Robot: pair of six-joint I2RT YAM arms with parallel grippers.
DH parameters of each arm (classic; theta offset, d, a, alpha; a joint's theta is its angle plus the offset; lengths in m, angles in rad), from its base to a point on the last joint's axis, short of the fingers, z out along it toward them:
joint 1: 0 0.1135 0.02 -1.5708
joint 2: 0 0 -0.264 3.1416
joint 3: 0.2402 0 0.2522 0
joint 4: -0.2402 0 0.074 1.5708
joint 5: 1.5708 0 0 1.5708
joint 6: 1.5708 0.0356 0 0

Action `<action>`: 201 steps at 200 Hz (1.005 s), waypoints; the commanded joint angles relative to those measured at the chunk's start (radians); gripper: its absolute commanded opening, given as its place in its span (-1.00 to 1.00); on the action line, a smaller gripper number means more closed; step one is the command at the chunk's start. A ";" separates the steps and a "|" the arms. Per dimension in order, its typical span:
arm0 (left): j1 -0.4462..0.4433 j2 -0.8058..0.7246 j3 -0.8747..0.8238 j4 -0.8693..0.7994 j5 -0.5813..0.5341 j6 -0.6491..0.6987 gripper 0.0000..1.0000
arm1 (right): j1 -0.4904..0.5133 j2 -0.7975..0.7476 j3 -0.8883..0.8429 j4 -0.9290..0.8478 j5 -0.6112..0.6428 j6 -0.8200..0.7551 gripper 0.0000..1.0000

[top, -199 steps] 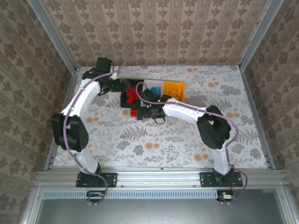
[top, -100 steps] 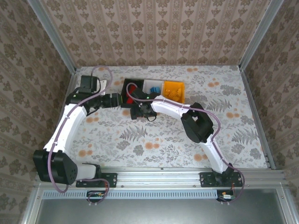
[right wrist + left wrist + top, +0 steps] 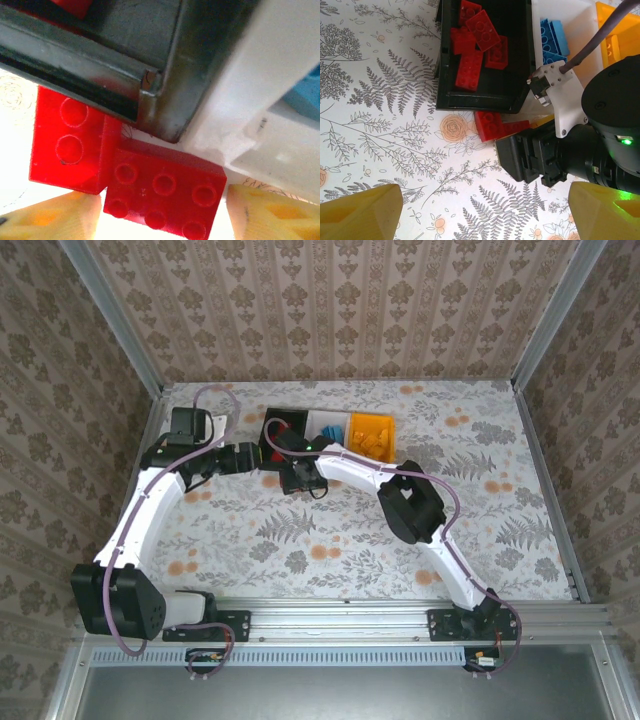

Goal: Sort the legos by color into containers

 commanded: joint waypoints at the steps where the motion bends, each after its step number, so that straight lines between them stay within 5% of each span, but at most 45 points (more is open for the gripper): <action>1: 0.006 -0.005 -0.013 0.015 0.020 -0.009 0.75 | 0.000 0.020 0.030 -0.036 0.036 -0.014 0.19; 30: 0.007 0.002 -0.012 0.012 0.017 -0.008 0.75 | 0.008 -0.049 -0.040 -0.015 0.036 -0.007 0.02; 83: 0.007 0.000 -0.022 -0.018 -0.026 -0.023 0.75 | 0.014 -0.276 -0.209 0.089 0.022 0.045 -0.01; 133: 0.020 -0.060 -0.086 -0.058 -0.061 -0.053 0.76 | -0.027 -0.093 0.152 -0.006 -0.019 -0.021 0.03; 177: -0.006 -0.044 -0.158 -0.028 -0.043 -0.094 0.76 | -0.104 0.178 0.607 -0.100 -0.020 -0.058 0.65; 201: -0.069 0.024 -0.160 0.003 -0.057 -0.119 0.77 | -0.106 0.150 0.607 -0.105 -0.003 -0.073 0.72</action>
